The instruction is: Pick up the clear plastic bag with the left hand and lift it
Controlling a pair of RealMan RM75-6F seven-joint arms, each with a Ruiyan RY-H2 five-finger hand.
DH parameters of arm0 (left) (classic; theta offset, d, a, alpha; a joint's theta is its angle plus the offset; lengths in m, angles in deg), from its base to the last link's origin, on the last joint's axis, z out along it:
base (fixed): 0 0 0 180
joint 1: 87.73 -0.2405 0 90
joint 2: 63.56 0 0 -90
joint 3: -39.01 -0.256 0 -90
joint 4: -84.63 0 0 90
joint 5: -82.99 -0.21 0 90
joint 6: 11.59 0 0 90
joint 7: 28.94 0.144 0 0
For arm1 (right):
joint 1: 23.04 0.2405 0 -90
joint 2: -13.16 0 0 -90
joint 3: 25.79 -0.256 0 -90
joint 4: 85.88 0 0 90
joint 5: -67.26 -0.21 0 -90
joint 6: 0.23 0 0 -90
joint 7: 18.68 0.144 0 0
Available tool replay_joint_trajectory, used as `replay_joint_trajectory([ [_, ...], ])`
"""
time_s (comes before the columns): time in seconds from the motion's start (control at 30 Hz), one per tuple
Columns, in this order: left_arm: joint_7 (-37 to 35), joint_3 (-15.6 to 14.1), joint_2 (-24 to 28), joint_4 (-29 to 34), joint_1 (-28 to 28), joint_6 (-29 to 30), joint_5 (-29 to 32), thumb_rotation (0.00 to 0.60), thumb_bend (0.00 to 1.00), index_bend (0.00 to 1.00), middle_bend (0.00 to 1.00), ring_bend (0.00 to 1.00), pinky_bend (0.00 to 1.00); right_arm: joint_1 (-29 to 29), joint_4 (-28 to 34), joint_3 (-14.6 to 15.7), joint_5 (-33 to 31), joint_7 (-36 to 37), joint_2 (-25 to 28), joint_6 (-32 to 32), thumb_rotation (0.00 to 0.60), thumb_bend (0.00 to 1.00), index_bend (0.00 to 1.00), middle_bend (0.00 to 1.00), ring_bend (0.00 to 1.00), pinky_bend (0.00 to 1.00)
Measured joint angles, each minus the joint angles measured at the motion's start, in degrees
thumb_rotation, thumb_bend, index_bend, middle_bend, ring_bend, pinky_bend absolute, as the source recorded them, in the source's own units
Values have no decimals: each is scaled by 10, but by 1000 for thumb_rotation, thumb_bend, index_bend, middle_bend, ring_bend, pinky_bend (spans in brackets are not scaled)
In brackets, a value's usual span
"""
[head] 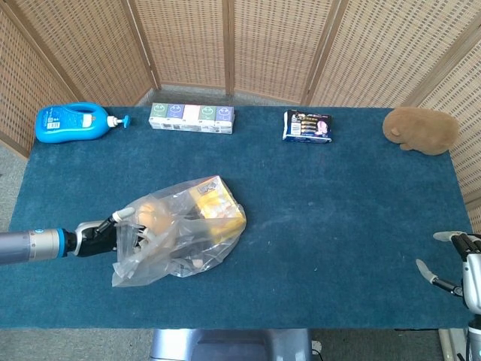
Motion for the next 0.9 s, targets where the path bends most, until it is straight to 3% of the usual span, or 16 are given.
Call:
replay_joint_trajectory([
  [0.23,13,-16,-2,12,17,11,-24,0,39,324,486,454,415,-1,-4,0,0,5,-2,-1,404,268,367,409,401,253],
  [0.7,24,-42,27,-4,-11,16,21,0,39,324,485,454,414,2,-5,0,3,5,-5,2,410,268,367,409,401,254],
  [0.9,21,-51,26,-18,-14,25,4,0,40,324,485,454,414,4,-4,1,5,4,-5,4,407,268,367,409,401,253],
])
